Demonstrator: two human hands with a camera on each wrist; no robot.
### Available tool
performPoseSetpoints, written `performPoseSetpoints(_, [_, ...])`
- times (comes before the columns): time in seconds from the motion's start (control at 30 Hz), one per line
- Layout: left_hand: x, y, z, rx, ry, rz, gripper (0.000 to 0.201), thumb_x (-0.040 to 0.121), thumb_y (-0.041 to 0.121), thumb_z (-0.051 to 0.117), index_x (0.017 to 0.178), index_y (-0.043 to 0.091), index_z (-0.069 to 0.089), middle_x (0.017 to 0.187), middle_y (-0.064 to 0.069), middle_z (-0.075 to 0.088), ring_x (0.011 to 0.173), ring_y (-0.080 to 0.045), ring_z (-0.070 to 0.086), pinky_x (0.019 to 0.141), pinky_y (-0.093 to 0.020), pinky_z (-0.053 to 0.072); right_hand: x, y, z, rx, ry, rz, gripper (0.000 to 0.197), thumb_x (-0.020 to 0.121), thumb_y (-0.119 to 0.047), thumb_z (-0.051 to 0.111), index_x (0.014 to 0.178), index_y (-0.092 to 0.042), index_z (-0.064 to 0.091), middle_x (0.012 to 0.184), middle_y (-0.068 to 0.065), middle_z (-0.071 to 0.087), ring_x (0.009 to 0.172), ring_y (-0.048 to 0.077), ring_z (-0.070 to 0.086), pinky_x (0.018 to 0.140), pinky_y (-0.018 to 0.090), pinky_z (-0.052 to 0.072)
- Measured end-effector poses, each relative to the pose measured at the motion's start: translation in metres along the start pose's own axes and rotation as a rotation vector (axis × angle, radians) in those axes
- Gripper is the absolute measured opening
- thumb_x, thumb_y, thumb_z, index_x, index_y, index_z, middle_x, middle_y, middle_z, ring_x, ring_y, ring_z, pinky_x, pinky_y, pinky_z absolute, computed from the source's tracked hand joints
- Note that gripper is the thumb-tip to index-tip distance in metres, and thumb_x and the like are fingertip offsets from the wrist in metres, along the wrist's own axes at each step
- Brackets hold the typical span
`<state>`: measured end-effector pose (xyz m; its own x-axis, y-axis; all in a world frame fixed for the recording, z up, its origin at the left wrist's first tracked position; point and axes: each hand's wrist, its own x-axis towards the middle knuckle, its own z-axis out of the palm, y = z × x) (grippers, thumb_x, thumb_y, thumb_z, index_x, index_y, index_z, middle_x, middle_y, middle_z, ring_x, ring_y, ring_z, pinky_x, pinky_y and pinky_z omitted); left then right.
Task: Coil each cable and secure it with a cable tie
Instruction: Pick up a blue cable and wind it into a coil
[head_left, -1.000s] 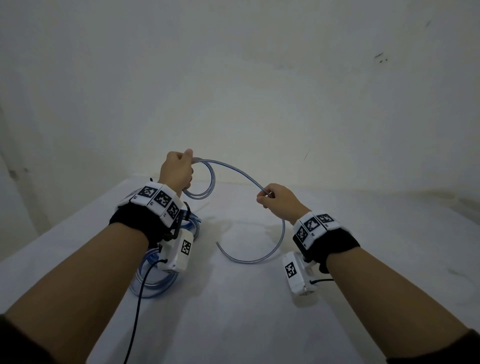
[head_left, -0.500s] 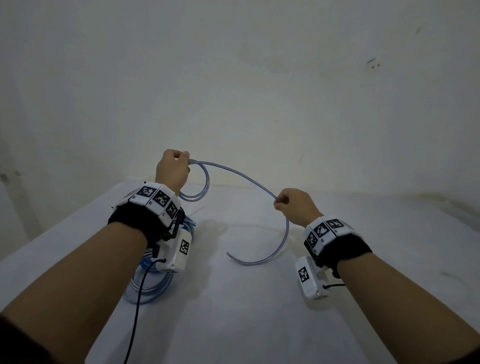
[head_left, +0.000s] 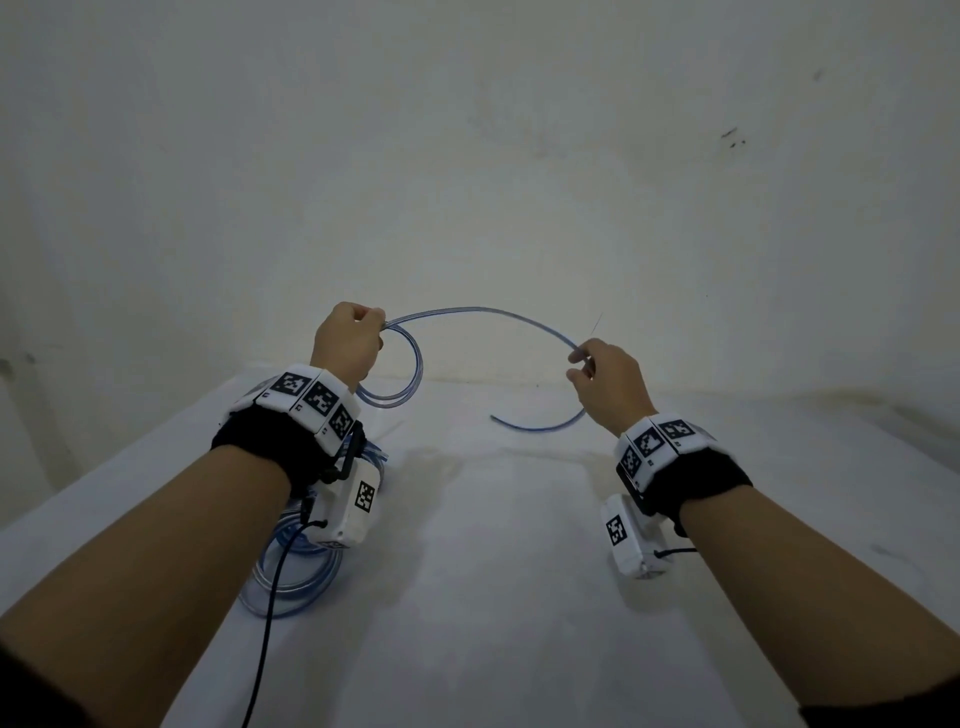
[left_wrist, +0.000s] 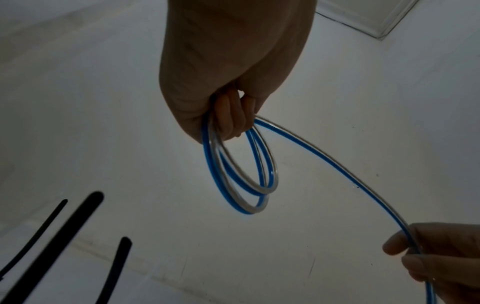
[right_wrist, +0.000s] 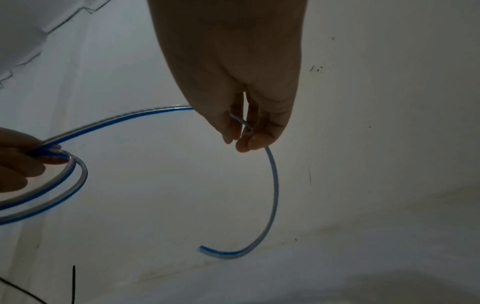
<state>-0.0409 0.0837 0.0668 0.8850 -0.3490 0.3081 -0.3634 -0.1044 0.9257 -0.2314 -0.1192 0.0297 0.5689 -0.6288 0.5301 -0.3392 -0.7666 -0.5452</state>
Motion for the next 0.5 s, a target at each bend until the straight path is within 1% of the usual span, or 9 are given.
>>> performPoseSetpoints(0.13, [-0.001, -0.001, -0.008, 0.01, 0.014, 0.012, 0.017, 0.093, 0.024, 0.045, 0.1, 0.01, 0.051, 0.066, -0.003, 0.049, 0.052, -0.017, 0.038, 0.047, -0.024, 0.028, 0.005, -0.009, -0.001, 0.068, 0.065, -0.006, 0.018, 0.091, -0.007, 0.054, 0.108, -0.003, 0.055, 0.086, 0.007, 0.054, 0.079, 0.019, 0.048, 0.07, 0.024, 0.033])
performPoseSetpoints(0.2, [-0.001, -0.002, -0.013, 0.023, 0.029, 0.023, 0.015, 0.093, 0.023, 0.045, 0.097, 0.011, 0.052, 0.066, -0.002, 0.05, 0.053, -0.016, 0.039, 0.048, -0.024, 0.029, 0.007, -0.011, -0.002, 0.072, 0.094, -0.025, 0.015, 0.091, -0.006, 0.053, 0.105, -0.001, 0.056, 0.09, 0.011, 0.059, 0.081, 0.021, 0.05, 0.07, 0.022, 0.033])
performPoseSetpoints(0.27, [-0.001, -0.003, -0.018, 0.04, 0.039, 0.028, 0.014, 0.092, 0.022, 0.046, 0.096, 0.011, 0.053, 0.066, -0.002, 0.05, 0.054, -0.015, 0.039, 0.05, -0.025, 0.029, 0.008, -0.01, -0.003, 0.066, 0.114, -0.042, 0.012, 0.091, -0.005, 0.052, 0.099, 0.0, 0.059, 0.095, 0.014, 0.063, 0.086, 0.025, 0.054, 0.071, 0.023, 0.034])
performPoseSetpoints(0.33, [-0.001, -0.005, -0.021, 0.048, 0.043, 0.028, 0.014, 0.091, 0.022, 0.047, 0.095, 0.01, 0.054, 0.065, -0.001, 0.051, 0.054, -0.015, 0.039, 0.05, -0.025, 0.029, 0.009, -0.009, -0.004, 0.059, 0.118, -0.044, 0.011, 0.091, -0.004, 0.052, 0.096, 0.0, 0.06, 0.096, 0.015, 0.064, 0.088, 0.026, 0.056, 0.072, 0.025, 0.036])
performPoseSetpoints(0.4, [-0.002, -0.006, -0.022, 0.048, 0.042, 0.024, 0.015, 0.091, 0.023, 0.048, 0.095, 0.01, 0.054, 0.066, -0.001, 0.051, 0.054, -0.015, 0.039, 0.05, -0.025, 0.029, 0.008, -0.01, -0.004, 0.066, 0.122, -0.037, 0.01, 0.09, -0.006, 0.054, 0.097, -0.001, 0.06, 0.092, 0.013, 0.063, 0.084, 0.024, 0.054, 0.071, 0.026, 0.036])
performPoseSetpoints(0.5, [-0.005, -0.003, -0.021, 0.048, 0.035, 0.013, 0.018, 0.092, 0.024, 0.045, 0.094, 0.008, 0.054, 0.066, -0.002, 0.051, 0.054, -0.017, 0.039, 0.05, -0.025, 0.03, 0.006, -0.011, -0.002, 0.046, 0.108, -0.02, 0.011, 0.088, -0.009, 0.058, 0.098, -0.005, 0.06, 0.083, 0.007, 0.056, 0.077, 0.02, 0.05, 0.069, 0.025, 0.034])
